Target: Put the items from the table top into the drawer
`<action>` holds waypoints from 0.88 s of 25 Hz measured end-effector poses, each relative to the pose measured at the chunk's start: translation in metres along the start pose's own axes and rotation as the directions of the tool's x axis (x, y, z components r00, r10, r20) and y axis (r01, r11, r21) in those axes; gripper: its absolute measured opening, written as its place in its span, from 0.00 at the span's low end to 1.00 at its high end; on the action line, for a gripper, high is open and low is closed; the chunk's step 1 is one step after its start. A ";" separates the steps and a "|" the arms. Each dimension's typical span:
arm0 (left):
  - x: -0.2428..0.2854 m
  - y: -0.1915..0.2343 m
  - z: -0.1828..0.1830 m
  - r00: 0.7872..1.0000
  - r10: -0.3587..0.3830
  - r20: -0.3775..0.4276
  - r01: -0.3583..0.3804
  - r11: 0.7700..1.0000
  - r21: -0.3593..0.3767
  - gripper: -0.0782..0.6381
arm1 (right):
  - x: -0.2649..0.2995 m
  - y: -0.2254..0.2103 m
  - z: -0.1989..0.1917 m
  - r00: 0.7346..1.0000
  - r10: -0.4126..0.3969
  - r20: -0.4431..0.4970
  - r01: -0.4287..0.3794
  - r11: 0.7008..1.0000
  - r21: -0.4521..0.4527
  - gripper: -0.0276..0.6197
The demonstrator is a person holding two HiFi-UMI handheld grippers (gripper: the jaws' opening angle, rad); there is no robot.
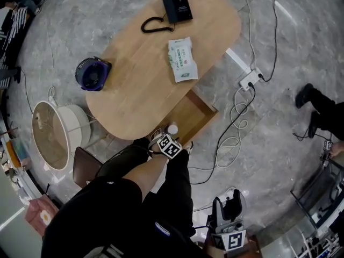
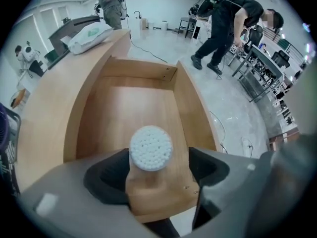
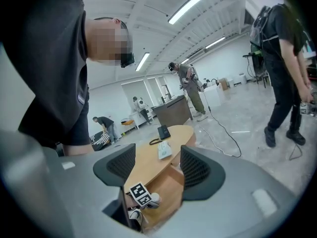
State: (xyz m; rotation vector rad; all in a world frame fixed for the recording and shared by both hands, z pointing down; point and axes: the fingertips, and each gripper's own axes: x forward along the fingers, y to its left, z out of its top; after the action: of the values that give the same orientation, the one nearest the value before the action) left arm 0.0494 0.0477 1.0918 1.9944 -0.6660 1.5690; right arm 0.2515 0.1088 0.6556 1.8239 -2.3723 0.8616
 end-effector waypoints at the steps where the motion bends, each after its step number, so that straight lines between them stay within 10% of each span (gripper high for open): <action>1: -0.003 -0.001 0.001 1.000 -0.004 0.002 0.004 1.000 0.001 0.62 | 0.001 0.001 0.002 1.000 0.002 0.005 -0.002 1.000 0.000 0.49; 22: -0.227 0.011 0.069 0.992 -0.009 0.127 -0.028 0.957 0.288 0.62 | 0.010 0.097 0.117 0.963 0.265 0.042 -0.257 0.957 -0.133 0.50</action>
State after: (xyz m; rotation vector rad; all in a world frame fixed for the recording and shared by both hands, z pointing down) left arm 0.0444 0.0085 0.8572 2.3237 -0.5169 1.6325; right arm 0.1963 0.0640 0.5209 1.5351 -2.6798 0.6630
